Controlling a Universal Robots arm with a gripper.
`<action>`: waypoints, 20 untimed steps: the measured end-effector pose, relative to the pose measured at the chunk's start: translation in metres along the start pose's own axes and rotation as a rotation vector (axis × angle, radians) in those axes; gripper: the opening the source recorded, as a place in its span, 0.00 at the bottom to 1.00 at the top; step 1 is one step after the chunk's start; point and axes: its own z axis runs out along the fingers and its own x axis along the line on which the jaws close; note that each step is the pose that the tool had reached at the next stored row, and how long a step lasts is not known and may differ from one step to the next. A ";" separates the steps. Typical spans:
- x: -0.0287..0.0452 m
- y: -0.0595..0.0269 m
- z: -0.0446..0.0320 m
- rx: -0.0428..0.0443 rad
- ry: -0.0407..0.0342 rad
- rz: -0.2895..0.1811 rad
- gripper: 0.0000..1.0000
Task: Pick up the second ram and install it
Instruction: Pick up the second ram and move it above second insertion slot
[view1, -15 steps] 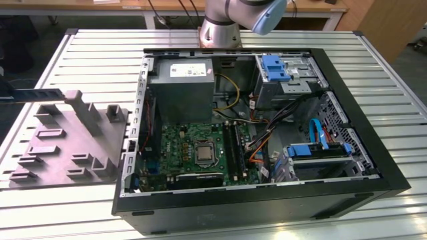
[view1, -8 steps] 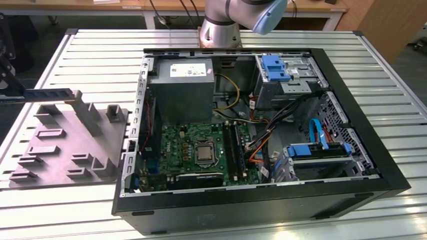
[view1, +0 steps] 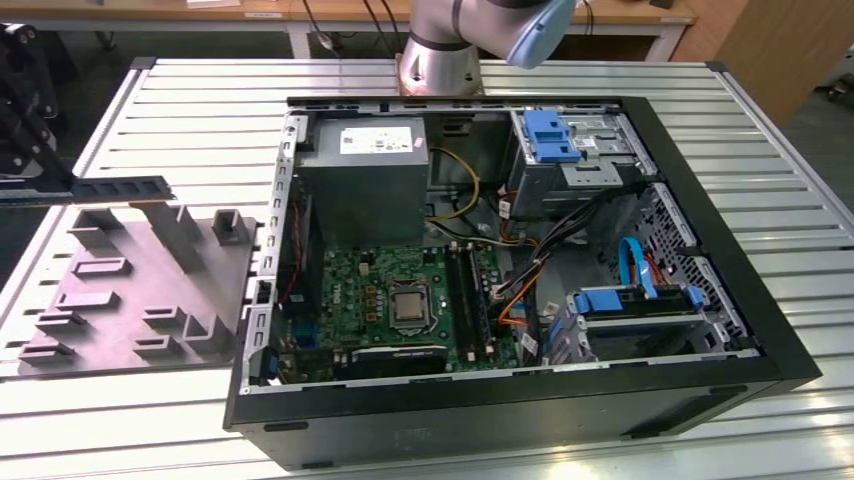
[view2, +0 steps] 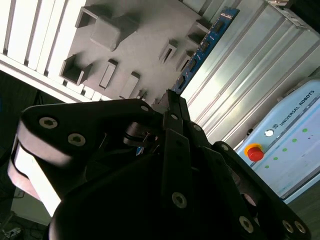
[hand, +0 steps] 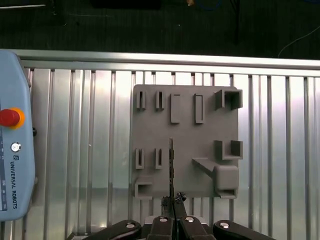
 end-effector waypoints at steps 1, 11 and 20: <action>0.0000 -0.0024 -0.0001 0.0000 0.0000 0.000 0.11; 0.0002 -0.0264 -0.0010 0.0001 0.0000 0.001 0.11; 0.0004 -0.0440 -0.0016 0.0002 -0.0001 0.003 0.11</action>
